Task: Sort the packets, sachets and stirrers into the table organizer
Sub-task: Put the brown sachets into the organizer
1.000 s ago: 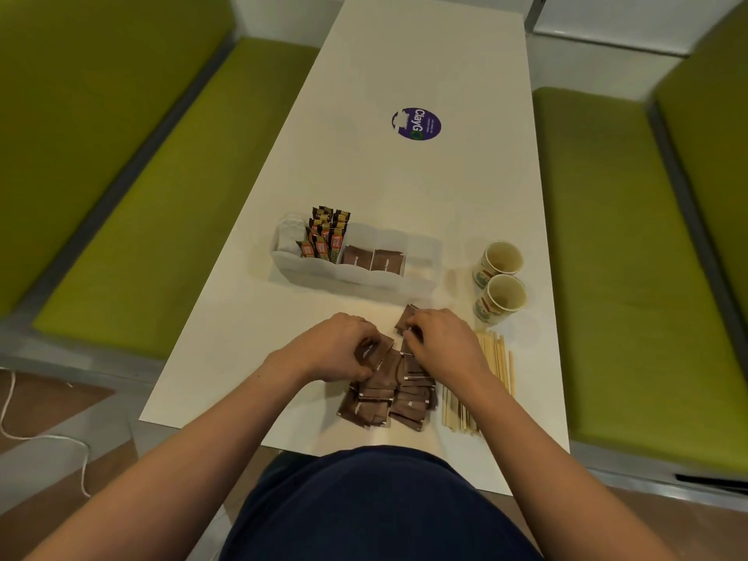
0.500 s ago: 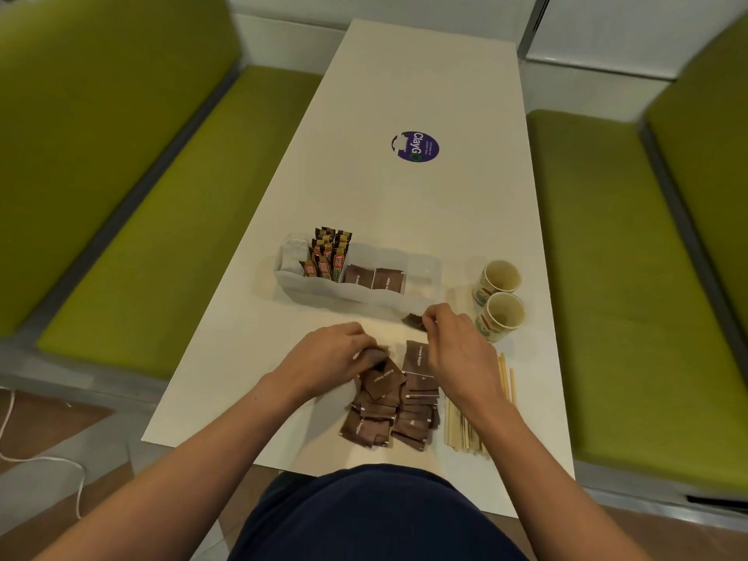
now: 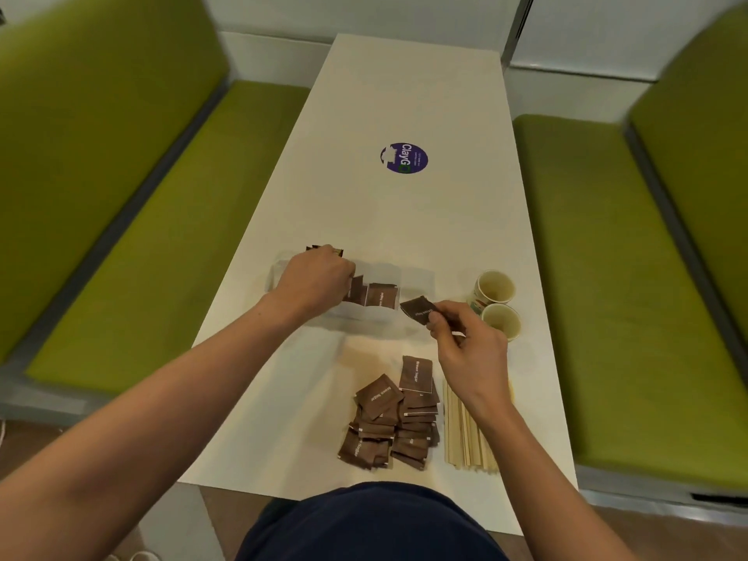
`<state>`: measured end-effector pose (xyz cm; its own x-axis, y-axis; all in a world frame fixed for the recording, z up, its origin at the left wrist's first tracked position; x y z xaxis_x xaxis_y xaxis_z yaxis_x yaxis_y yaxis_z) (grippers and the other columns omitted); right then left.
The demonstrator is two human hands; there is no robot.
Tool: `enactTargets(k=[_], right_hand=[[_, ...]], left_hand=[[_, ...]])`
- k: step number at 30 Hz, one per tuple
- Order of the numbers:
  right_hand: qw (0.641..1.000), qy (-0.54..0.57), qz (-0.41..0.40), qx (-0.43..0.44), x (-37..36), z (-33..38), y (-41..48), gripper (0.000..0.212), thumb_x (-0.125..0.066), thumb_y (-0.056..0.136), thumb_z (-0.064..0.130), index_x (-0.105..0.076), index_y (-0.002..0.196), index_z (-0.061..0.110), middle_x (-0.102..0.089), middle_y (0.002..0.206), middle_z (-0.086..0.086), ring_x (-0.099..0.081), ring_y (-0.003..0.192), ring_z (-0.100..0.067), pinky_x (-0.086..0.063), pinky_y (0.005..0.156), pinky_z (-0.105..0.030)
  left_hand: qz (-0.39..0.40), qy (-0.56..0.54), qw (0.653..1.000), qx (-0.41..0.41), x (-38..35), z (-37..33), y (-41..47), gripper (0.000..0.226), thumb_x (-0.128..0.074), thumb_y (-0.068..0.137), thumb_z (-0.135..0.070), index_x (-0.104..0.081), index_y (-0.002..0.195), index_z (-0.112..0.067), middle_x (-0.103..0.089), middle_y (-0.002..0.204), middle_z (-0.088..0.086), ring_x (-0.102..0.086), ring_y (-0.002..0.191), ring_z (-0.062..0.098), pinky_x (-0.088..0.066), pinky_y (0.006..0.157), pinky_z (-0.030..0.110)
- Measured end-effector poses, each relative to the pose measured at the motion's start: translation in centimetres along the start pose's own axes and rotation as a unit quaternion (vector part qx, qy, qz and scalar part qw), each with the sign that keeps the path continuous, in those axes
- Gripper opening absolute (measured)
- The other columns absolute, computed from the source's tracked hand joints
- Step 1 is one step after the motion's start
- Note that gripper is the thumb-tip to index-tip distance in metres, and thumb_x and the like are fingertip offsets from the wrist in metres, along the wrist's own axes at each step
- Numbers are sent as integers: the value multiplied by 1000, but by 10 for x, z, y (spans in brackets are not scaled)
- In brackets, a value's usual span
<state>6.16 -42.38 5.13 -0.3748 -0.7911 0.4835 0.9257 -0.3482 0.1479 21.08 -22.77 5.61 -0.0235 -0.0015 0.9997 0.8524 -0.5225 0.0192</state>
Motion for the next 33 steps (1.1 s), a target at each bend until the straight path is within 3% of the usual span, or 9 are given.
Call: enactTargets(k=[3, 6, 11, 14, 18, 22, 27, 33], right_hand=[[1000, -13, -4, 23, 3, 5, 9, 13, -67, 98, 19, -74, 109, 22, -71, 97, 18, -65, 91, 1, -51, 75, -18], [998, -34, -4, 47, -1, 14, 24, 10, -67, 98, 21, -75, 105, 21, -65, 99, 12, -60, 90, 0, -43, 72, -11], [994, -96, 19, 57, -31, 26, 65, 17, -60, 102, 26, -74, 109, 19, -53, 103, 11, -52, 100, -11, -36, 81, -23], [983, -164, 70, 49, -59, 23, 87, 23, -54, 104, 25, -73, 114, 17, -52, 109, 6, -45, 111, -17, -37, 83, -27], [934, -314, 163, 53, -89, 10, 97, 29, -50, 102, 25, -75, 113, 14, -54, 118, -4, -44, 115, -28, -48, 90, -41], [893, -392, 204, 81, -103, 9, 92, 29, -54, 100, 30, -74, 117, 18, -53, 120, -5, -43, 117, -30, -46, 90, -42], [917, -348, 160, 113, -85, 12, 84, 32, -56, 100, 27, -71, 126, 18, -56, 115, -5, -47, 112, -30, -46, 87, -40], [949, -241, 161, 123, -56, 12, 51, 23, -59, 101, 24, -75, 117, 21, -61, 108, 0, -51, 108, -21, -42, 82, -30]], left_hand=[[-3, 46, 996, -73, -8, -11, 4, 14, -63, 85, -13, -71, 73, -12, -59, 72, 4, -54, 77, 28, -36, 52, 34], [-29, 75, 994, -72, -14, -8, 9, 13, -75, 68, -5, -68, 60, -11, -53, 71, 4, -47, 71, 27, -28, 51, 33], [-100, 10, 995, -29, 0, -4, 5, 12, -82, 71, -19, -77, 81, -12, -57, 84, 5, -49, 81, 29, -43, 60, 39], [-151, -37, 988, 5, 14, -1, -12, 11, -78, 79, -21, -78, 87, -14, -60, 90, 5, -51, 83, 30, -43, 63, 38], [-175, -78, 981, 32, 15, 3, -37, 10, -70, 86, -24, -76, 87, -17, -60, 94, 5, -49, 85, 28, -44, 66, 40], [-139, -101, 984, 41, -1, 0, -56, 9, -71, 85, -23, -76, 92, -21, -61, 99, 2, -51, 91, 27, -47, 72, 40], [-117, -117, 986, 34, -13, -17, -71, 14, -77, 81, -21, -77, 94, -20, -62, 100, 1, -51, 90, 25, -47, 72, 37], [-26, -178, 984, 15, -27, -44, -84, 21, -66, 92, -32, -72, 111, -23, -61, 109, -4, -52, 103, 20, -44, 81, 33]])
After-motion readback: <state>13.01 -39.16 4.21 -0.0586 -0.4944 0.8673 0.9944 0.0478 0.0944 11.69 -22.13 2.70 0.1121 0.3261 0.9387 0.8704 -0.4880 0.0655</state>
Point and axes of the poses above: each hand's wrist, its own y-axis towards the middle knuckle, its own x-axis out of the back of the hand, z = x × y, the point moved 7 cm from there along y, towards the middle knuckle
